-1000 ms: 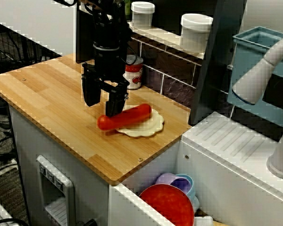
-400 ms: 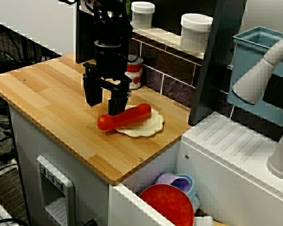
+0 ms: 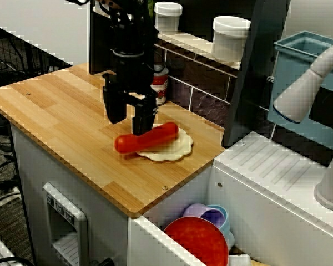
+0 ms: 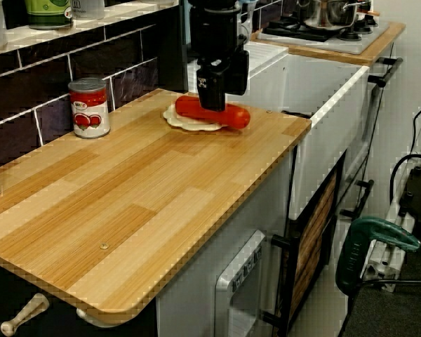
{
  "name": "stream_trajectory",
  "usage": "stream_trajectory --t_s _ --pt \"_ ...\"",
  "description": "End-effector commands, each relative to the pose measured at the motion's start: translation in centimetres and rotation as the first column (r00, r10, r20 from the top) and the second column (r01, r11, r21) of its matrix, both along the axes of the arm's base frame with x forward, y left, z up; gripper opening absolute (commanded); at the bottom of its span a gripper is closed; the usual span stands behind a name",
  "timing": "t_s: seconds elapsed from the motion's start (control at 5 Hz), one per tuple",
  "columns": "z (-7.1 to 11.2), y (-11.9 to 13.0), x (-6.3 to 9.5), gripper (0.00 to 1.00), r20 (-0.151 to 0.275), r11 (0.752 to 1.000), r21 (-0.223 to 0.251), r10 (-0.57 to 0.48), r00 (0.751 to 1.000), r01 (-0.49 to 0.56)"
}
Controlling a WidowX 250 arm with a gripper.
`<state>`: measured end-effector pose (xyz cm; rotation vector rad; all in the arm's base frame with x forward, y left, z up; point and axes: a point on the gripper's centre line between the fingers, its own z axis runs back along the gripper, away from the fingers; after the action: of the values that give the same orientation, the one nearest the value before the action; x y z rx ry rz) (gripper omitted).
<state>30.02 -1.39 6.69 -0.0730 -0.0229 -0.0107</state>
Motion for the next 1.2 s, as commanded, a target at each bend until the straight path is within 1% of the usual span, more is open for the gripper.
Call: stream_trajectory --t_s 0.0,0.2,0.4,0.6,0.8,1.0 --pt "1.1 -1.2 0.5 1.0 0.075 1.0 0.001 -0.006 0.997 0.006" --pt "0.4 -1.5 0.7 1.0 0.089 1.0 0.01 0.006 0.996 -0.007" --pt "-0.6 -1.7 0.8 1.0 0.081 0.999 0.02 0.034 0.996 -0.036" --pt "-1.9 -2.1 0.8 1.0 0.07 0.999 0.04 0.021 0.997 -0.023" --pt "-2.7 -2.1 0.7 1.0 0.072 0.998 0.048 0.026 0.997 -0.029" --pt "-3.4 -2.1 0.7 0.0 0.069 0.999 0.041 0.009 0.998 -0.012"
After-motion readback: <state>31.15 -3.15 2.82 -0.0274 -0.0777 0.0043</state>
